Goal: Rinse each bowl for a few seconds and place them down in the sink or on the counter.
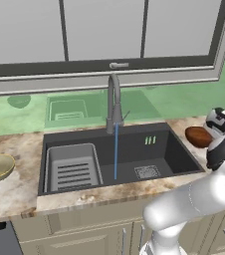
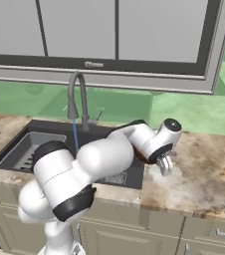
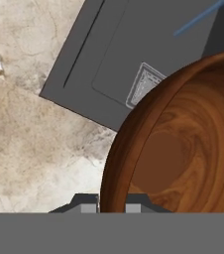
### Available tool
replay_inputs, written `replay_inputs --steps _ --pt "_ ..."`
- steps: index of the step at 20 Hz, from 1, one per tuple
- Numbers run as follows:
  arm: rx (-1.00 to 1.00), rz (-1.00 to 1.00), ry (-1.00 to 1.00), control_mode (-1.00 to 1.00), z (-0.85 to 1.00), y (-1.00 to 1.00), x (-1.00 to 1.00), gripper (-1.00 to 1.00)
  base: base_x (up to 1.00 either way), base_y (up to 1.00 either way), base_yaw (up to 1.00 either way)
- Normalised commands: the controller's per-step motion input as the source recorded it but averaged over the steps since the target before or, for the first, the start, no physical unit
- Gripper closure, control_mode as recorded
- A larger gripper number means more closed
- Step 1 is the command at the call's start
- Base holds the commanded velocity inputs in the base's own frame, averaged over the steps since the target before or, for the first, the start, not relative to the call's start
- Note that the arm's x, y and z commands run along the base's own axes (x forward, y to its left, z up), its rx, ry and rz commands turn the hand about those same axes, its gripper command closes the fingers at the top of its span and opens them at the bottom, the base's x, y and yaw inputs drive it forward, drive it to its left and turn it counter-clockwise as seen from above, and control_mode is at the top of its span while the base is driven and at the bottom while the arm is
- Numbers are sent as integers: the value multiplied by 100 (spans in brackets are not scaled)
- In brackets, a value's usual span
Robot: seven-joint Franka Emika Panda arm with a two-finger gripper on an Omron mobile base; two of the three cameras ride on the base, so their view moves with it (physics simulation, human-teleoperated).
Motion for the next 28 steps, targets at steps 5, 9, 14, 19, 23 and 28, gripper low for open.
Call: replay_inputs --steps 5,9,14,19,23,28 --pt "-2 0 2 -100 -12 -8 0 100 0 0 0" --pt "-2 0 0 -100 -14 -7 0 100 0 0 0" --pt "-2 1 0 -100 -13 -3 0 100 0 0 0" --pt "-2 0 0 -100 -15 -1 0 100 0 0 0" --pt "-3 0 0 -100 -17 0 0 100 0 0 0" --pt "-2 0 1 -100 -18 0 1 100 0 0 0"
